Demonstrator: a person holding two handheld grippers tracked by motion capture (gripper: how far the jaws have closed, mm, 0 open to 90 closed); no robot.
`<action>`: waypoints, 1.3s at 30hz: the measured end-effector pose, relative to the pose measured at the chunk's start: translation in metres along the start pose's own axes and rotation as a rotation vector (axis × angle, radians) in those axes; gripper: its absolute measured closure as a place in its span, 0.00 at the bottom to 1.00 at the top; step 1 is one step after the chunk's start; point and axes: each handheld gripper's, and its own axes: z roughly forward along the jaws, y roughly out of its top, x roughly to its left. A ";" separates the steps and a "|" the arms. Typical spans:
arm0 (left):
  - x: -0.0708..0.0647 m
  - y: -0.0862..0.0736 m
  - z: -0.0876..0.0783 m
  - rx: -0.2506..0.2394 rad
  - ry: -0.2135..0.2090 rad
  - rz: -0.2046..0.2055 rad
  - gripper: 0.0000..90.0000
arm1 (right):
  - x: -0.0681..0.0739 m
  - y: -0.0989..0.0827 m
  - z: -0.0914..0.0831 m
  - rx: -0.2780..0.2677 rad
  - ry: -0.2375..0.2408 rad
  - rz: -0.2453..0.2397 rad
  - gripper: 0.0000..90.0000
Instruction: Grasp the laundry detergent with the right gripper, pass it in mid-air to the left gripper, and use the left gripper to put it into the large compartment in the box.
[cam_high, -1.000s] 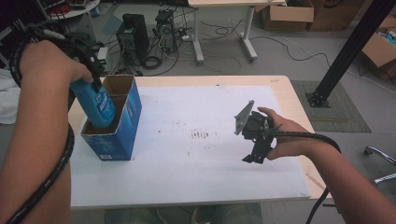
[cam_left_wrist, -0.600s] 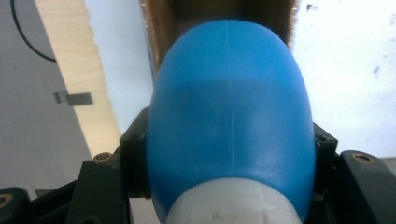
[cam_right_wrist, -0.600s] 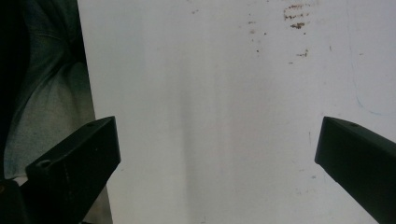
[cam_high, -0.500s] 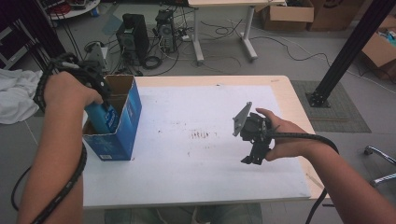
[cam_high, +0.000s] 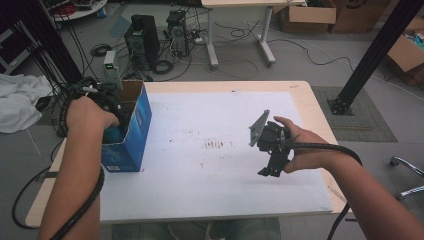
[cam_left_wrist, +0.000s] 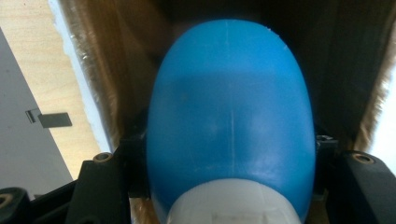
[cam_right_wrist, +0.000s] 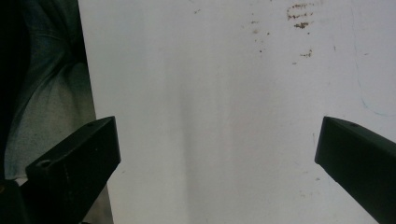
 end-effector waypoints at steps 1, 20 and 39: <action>0.000 0.001 0.004 -0.008 0.000 -0.005 0.43 | 0.000 0.000 0.001 -0.001 0.004 0.002 0.00; 0.004 0.003 0.014 -0.030 -0.014 -0.003 0.42 | -0.001 0.000 0.007 0.007 0.009 0.007 0.00; 0.002 -0.003 0.012 -0.075 -0.013 0.015 0.37 | 0.004 -0.001 0.006 0.017 0.007 0.005 0.00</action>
